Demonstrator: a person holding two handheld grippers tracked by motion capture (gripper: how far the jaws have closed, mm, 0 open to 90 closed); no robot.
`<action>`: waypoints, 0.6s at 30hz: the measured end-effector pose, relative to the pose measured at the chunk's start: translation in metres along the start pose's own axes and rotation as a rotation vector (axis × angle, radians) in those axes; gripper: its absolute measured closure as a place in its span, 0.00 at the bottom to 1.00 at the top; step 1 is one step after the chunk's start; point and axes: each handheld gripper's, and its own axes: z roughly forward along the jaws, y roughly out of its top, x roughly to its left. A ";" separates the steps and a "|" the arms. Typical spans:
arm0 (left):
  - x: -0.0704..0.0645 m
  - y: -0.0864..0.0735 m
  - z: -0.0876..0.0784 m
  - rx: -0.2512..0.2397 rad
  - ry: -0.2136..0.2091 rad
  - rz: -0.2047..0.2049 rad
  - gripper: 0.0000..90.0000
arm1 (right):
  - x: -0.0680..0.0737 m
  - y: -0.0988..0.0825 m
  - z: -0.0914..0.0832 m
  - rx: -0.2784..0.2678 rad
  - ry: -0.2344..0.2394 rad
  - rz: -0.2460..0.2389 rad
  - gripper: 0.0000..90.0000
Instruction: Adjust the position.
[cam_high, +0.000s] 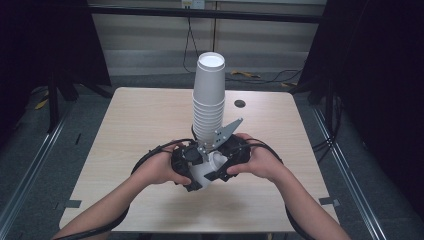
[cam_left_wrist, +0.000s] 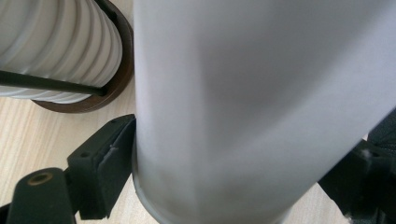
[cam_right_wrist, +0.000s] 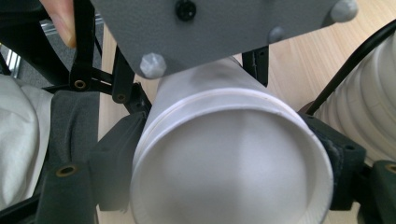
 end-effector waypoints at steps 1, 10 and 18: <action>-0.002 -0.001 0.001 -0.039 -0.015 -0.037 0.15 | 0.000 0.000 -0.001 -0.005 -0.001 -0.001 0.26; 0.003 -0.002 -0.004 -0.030 -0.021 0.007 0.15 | -0.001 -0.002 -0.004 -0.044 0.004 0.003 0.28; 0.003 -0.004 -0.005 -0.058 -0.015 -0.004 0.14 | -0.001 -0.002 -0.006 -0.058 -0.008 0.011 0.28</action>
